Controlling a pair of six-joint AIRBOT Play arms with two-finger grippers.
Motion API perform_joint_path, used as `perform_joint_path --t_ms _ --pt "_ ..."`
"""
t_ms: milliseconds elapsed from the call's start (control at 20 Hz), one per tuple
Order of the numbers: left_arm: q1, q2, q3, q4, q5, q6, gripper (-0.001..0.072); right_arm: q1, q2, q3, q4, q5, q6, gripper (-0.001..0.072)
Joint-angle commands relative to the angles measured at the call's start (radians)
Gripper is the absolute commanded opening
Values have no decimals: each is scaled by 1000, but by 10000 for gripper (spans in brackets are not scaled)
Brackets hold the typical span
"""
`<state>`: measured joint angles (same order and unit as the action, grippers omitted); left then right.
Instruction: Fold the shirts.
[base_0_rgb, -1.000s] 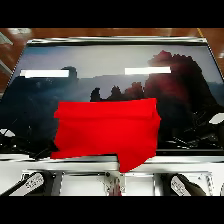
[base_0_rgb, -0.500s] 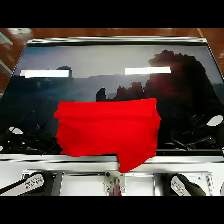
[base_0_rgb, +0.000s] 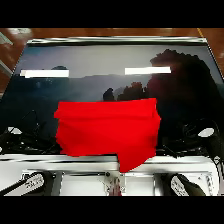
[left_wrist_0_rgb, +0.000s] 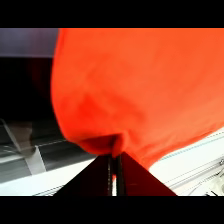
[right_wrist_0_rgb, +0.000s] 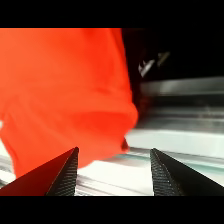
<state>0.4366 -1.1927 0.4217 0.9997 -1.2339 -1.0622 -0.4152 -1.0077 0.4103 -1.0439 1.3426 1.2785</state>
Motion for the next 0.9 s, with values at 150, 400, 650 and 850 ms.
perform_joint_path --t_ms 150,400,650,850 --pt "0 8 1 -6 -6 3 43 3 3 -72 82 -72 19 548" --pt "0 7 3 -6 -5 3 44 207 3 -103 61 -160 106 549" --pt "2 10 77 -6 -8 3 43 312 9 -53 41 -178 155 55" --pt "2 60 237 -8 -4 2 43 313 66 150 93 -180 151 54"
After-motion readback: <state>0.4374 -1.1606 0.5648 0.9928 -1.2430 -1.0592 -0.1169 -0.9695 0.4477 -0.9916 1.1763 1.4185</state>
